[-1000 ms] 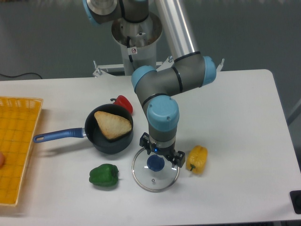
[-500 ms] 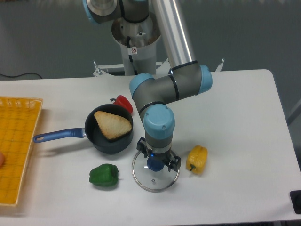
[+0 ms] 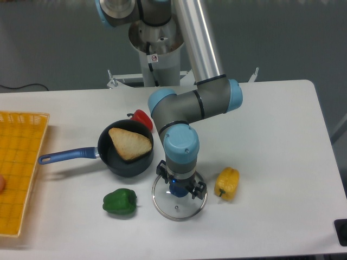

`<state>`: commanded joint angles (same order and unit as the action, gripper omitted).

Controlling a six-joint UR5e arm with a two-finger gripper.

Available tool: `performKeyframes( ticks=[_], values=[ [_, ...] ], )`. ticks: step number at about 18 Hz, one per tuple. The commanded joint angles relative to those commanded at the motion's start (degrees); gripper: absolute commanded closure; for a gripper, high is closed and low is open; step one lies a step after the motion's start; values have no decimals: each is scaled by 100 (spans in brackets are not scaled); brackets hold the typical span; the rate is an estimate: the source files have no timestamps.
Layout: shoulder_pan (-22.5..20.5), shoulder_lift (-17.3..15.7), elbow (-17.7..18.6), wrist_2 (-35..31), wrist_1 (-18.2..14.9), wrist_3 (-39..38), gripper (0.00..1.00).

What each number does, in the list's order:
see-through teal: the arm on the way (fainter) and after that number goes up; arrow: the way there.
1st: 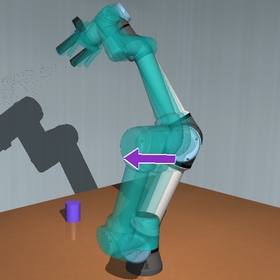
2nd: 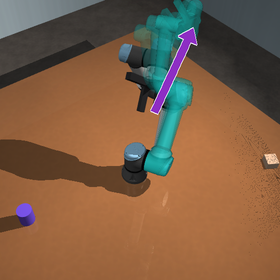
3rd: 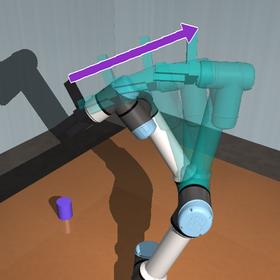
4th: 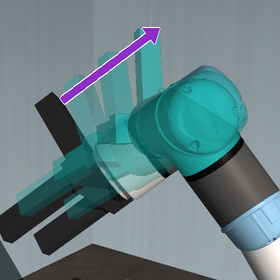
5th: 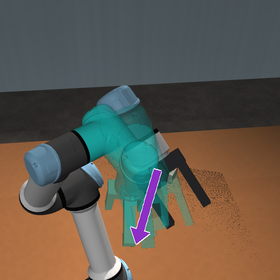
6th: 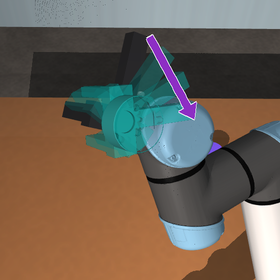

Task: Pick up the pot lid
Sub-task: 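Close the gripper on the blue knob of the glass lid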

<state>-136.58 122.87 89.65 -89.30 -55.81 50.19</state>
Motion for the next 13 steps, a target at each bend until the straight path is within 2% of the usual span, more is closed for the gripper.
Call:
performKeyframes(
  ticks=[5,11,13],
  values=[
    [9,18,0,0,9,0,0],
    [17,9,0,0,-18,9,26],
    [18,9,-9,0,-18,9,29]
  ],
)
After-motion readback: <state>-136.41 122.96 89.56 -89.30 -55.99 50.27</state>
